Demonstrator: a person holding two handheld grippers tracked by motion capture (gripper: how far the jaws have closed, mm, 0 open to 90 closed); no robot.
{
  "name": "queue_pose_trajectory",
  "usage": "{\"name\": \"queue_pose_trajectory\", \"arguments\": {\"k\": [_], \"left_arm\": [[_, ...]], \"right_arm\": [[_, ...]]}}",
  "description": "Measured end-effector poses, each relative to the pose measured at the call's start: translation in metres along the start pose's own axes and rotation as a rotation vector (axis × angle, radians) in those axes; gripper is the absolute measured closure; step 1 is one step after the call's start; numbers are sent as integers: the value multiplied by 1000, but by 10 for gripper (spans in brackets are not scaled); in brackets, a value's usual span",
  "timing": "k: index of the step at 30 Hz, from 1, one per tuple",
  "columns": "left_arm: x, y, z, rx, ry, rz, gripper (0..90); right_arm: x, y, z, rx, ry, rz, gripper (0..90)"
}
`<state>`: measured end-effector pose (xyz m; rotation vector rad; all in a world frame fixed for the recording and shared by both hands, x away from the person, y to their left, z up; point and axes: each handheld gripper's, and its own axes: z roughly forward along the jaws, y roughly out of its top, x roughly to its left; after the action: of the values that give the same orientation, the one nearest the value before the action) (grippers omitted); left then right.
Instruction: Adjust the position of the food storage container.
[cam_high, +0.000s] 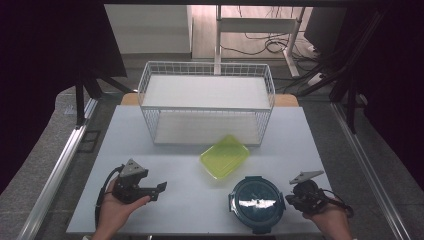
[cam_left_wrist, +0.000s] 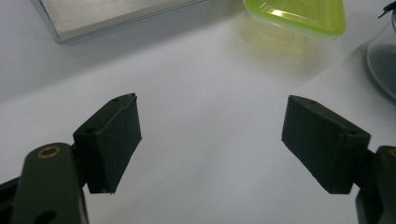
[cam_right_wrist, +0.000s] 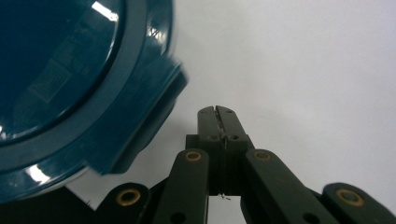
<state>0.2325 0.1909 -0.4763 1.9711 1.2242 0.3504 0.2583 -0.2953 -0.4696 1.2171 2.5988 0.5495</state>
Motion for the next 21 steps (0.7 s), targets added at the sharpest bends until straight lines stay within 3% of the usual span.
{"name": "queue_pose_trajectory", "arguments": {"k": [5,8,14,21], "left_arm": [[0,-1,1,4,0,1,194],[1,-2,0,4,2,-4,194],[0,-2,1,8,2,-1,194],[-2,-1,4,14,-3,4,194]], "right_arm": [[7,3,4,3,26,-15,888],[9,6,3,2,-5,-32,888],[12,9,4,6,-15,-41,889],[26,15,7,8,-3,-67,888]]}}
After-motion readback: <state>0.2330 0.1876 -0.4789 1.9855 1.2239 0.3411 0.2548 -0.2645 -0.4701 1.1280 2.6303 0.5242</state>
